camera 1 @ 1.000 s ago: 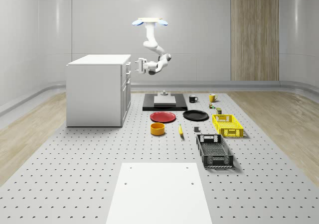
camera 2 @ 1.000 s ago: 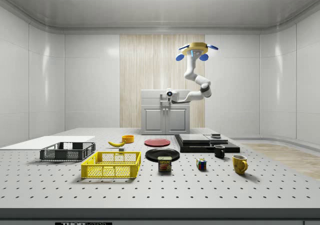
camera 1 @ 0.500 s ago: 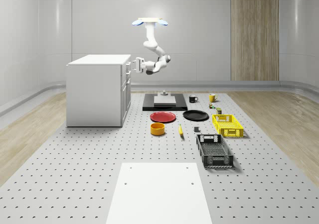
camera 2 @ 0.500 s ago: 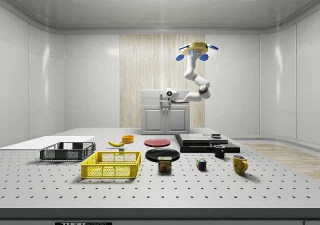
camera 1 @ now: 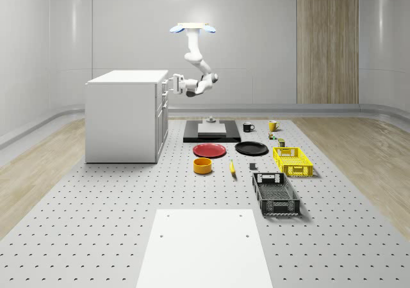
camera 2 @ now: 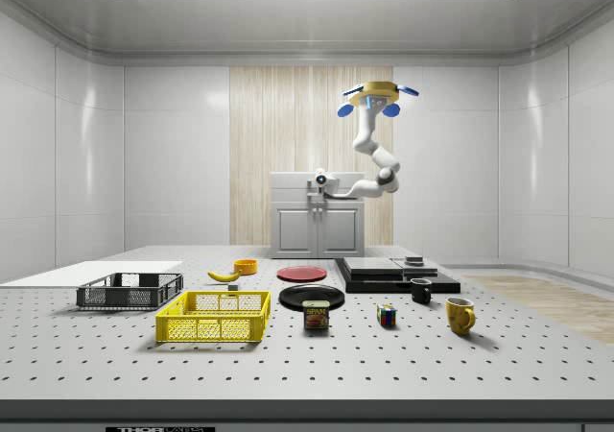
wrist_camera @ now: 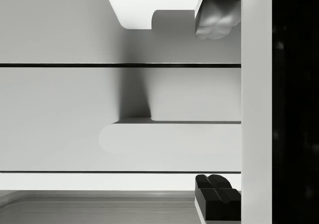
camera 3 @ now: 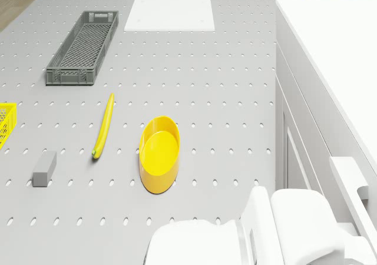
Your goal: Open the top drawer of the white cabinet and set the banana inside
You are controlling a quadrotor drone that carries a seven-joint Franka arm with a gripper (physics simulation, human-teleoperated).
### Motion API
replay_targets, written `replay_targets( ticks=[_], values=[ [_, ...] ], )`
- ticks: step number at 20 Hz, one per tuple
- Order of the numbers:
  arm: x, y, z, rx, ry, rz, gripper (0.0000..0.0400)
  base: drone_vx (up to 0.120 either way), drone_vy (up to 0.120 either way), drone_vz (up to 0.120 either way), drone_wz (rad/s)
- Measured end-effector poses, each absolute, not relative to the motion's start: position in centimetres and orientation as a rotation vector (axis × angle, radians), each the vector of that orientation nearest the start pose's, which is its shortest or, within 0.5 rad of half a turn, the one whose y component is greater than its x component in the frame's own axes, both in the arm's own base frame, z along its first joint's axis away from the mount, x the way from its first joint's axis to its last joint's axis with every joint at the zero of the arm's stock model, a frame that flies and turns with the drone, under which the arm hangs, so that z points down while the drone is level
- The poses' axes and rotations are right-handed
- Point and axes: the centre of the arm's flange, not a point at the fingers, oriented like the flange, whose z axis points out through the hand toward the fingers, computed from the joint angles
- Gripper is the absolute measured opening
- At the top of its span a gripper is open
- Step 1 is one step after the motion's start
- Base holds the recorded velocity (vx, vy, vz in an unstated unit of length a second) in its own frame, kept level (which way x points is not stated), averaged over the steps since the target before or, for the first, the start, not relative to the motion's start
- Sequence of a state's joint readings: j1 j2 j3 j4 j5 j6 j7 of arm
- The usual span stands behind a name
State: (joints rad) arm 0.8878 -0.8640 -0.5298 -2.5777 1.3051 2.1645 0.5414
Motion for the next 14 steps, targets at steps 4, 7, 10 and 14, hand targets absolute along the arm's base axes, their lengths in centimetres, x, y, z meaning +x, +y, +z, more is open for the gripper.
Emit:
replay_targets(
  ticks=[4,7,10,14],
  values=[
    [33.8,13.6,57.0,-1.483,0.611,0.613,0.04,0.0,0.0,0.0,0.0],
    [33.9,14.1,57.0,-1.483,0.611,0.613,0.04,0.0,0.0,0.0,0.0],
    [34.0,14.3,56.8,-1.483,0.611,0.613,0.04,0.0,0.0,0.0,0.0],
    [34.0,14.5,56.3,-1.483,0.611,0.613,0.04,0.0,0.0,0.0,0.0]
  ],
)
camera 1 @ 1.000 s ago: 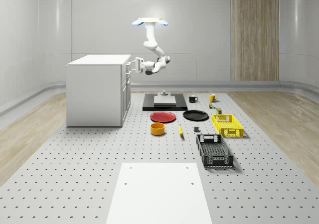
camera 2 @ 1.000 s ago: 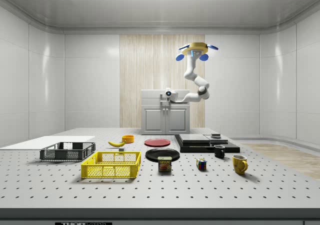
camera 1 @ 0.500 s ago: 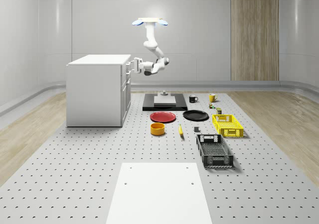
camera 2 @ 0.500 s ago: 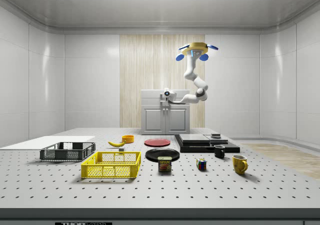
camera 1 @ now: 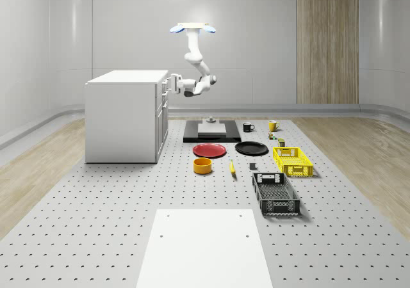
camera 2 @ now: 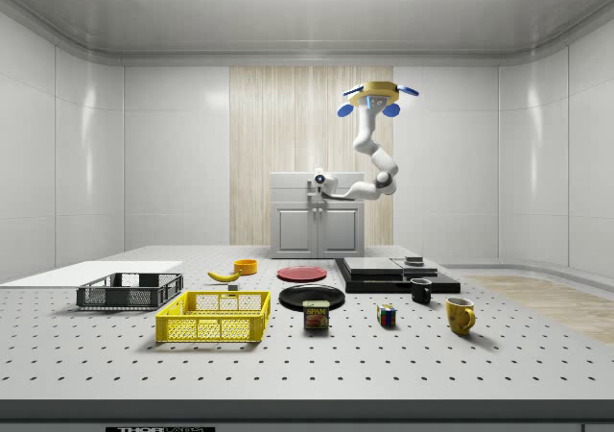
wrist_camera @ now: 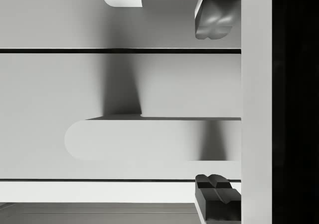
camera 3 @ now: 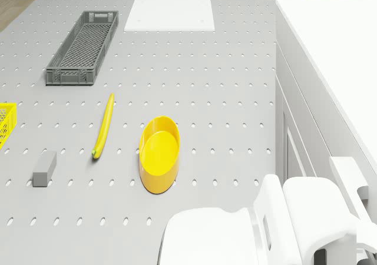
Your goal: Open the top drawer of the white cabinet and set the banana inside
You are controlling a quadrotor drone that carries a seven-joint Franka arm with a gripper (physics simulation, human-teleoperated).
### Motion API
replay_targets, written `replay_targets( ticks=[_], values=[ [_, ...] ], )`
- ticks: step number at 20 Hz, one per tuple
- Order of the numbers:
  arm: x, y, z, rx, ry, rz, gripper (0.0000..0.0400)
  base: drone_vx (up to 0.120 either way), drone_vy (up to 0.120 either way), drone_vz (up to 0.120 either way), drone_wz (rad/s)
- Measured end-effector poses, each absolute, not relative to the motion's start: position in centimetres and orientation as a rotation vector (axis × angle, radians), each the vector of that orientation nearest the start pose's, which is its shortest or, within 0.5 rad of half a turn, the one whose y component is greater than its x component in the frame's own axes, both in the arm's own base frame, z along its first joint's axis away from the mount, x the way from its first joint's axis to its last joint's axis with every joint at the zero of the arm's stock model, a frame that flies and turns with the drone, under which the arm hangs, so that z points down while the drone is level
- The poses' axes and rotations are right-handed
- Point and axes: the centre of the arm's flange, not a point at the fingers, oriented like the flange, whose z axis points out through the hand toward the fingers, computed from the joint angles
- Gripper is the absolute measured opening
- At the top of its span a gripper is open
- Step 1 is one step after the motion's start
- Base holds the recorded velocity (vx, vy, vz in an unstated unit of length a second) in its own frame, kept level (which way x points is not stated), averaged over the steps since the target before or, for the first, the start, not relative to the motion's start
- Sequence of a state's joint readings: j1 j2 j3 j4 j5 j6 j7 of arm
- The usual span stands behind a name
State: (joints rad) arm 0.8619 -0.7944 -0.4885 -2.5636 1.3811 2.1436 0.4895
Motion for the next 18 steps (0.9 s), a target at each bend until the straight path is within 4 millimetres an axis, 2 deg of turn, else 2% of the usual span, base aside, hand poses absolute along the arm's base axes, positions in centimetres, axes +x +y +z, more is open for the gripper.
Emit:
replay_targets(
  ticks=[9,18],
  values=[
    [34.0,15.8,56.0,-1.483,0.61,0.613,0.04,0.0,0.0,0.0,0.0],
    [34.0,16.2,55.6,-1.483,0.61,0.613,0.04,0.0,0.0,0.0,0.0]
  ],
)
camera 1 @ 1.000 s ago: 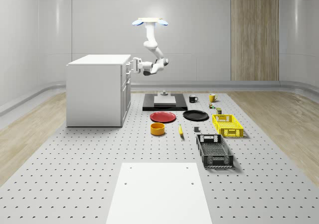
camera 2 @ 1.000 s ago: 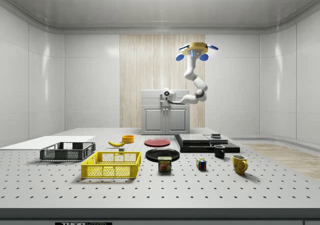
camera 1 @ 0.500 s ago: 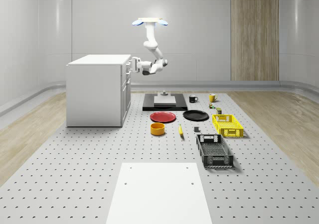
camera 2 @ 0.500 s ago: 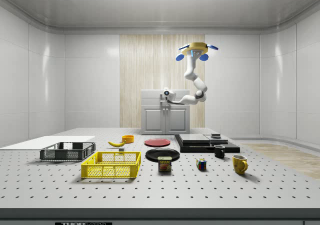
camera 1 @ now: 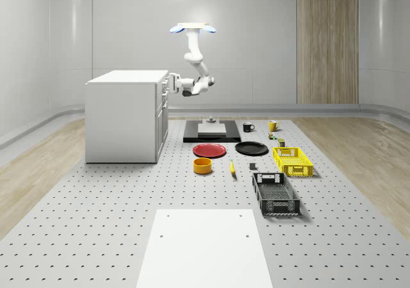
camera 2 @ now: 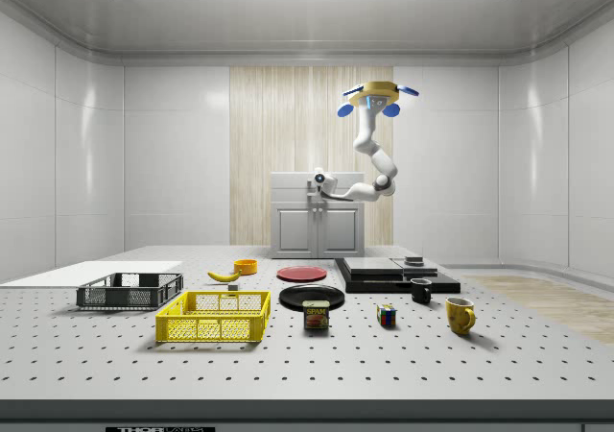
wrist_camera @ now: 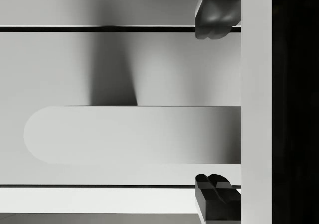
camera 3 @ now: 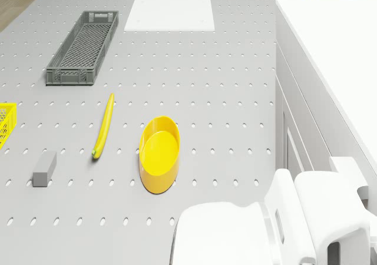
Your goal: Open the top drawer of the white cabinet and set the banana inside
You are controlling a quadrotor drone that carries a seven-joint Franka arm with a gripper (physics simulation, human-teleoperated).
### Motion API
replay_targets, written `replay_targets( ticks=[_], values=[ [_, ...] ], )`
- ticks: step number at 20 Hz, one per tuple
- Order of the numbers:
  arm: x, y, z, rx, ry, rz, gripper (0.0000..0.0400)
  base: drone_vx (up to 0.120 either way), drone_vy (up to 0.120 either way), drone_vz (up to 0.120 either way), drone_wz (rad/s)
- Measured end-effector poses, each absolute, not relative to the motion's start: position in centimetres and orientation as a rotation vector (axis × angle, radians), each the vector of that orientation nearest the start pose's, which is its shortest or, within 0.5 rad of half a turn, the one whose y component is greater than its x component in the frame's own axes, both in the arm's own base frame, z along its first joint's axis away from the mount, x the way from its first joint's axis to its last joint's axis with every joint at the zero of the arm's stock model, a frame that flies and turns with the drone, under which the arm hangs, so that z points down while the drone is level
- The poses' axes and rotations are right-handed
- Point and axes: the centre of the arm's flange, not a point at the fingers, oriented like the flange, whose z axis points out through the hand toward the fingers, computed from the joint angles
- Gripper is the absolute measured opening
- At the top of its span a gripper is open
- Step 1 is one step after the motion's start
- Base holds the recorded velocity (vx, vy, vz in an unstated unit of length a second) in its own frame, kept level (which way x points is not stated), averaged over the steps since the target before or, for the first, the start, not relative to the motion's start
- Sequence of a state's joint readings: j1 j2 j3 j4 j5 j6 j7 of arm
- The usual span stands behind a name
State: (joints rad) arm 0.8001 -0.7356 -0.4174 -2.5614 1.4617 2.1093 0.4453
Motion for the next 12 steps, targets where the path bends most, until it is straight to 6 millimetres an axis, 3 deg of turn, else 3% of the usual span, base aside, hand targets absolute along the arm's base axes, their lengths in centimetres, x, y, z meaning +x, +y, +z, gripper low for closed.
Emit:
replay_targets(
  ticks=[3,5,7,12],
  values=[
    [34.04,16.19,55.46,-1.483,0.61,0.613,0.04,0.0,0.0,0.0,0.0],
    [34.04,16.2,55.42,-1.483,0.61,0.613,0.0284,0.0,0.0,0.0,0.0],
    [34.04,16.2,55.39,-1.483,0.61,0.613,0.0214,0.0,0.0,0.0,0.0],
    [34.12,16.29,54.9,-1.484,0.589,0.593,0.0142,0.0,0.0,0.0,0.0]
  ],
)
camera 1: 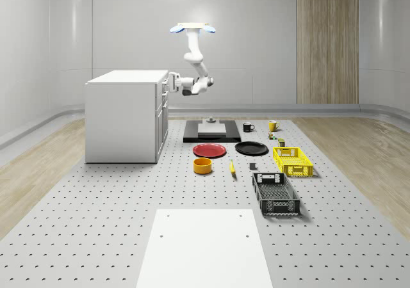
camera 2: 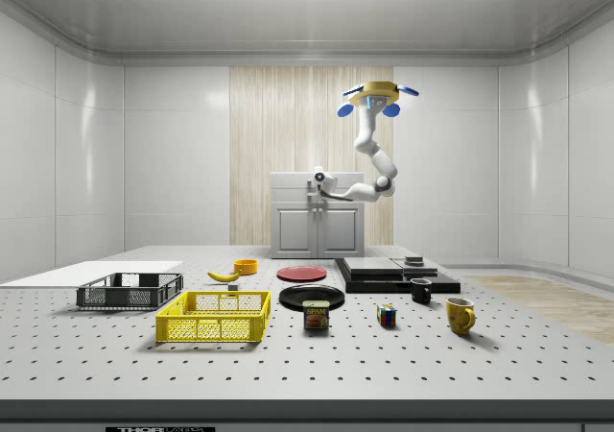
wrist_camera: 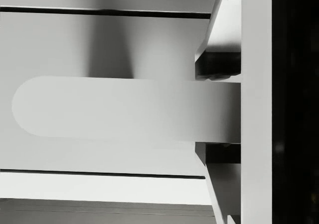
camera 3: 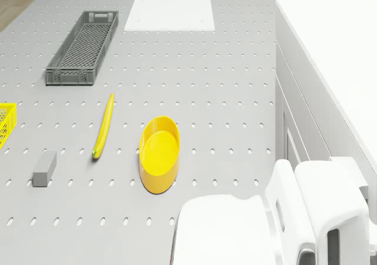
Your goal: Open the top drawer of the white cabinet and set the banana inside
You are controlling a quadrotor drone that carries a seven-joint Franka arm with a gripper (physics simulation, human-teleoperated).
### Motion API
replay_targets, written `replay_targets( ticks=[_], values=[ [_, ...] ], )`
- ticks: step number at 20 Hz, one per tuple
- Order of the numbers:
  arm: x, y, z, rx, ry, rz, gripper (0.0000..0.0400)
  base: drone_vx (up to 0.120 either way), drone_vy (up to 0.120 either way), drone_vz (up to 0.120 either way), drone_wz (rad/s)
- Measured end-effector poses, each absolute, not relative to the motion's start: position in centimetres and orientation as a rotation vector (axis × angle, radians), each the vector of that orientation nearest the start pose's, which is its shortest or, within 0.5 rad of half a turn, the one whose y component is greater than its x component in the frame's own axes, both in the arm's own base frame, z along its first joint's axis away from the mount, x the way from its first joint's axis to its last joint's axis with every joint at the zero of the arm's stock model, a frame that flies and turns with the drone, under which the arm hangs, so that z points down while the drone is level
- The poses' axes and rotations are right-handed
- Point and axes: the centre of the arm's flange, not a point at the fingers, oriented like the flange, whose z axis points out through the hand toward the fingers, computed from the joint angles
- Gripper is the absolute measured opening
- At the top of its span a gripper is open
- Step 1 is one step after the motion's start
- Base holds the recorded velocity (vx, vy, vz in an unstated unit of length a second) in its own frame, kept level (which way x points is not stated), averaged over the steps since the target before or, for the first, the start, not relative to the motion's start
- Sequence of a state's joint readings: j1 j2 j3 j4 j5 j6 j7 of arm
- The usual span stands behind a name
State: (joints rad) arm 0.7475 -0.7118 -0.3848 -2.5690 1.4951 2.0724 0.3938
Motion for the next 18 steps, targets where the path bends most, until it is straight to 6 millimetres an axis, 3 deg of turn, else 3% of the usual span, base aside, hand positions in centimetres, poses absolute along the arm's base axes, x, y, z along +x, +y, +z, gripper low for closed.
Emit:
replay_targets(
  ticks=[7,10,14,17,18],
  values=[
    [34.1,15.8,54.7,-1.485,0.587,0.589,0.0123,0.0,0.0,0.0,0.0],
    [34.1,15.3,54.8,-1.49,0.588,0.584,0.0146,0.0,0.0,0.0,0.0],
    [34.1,14.5,54.6,-1.489,0.583,0.581,0.0132,0.0,0.0,0.0,0.0],
    [34.0,13.7,55.1,-1.485,0.624,0.619,0.0147,0.0,0.0,0.0,0.0],
    [33.9,13.0,55.9,-1.515,0.623,0.609,0.0201,0.0,0.0,0.0,0.0]
  ],
)
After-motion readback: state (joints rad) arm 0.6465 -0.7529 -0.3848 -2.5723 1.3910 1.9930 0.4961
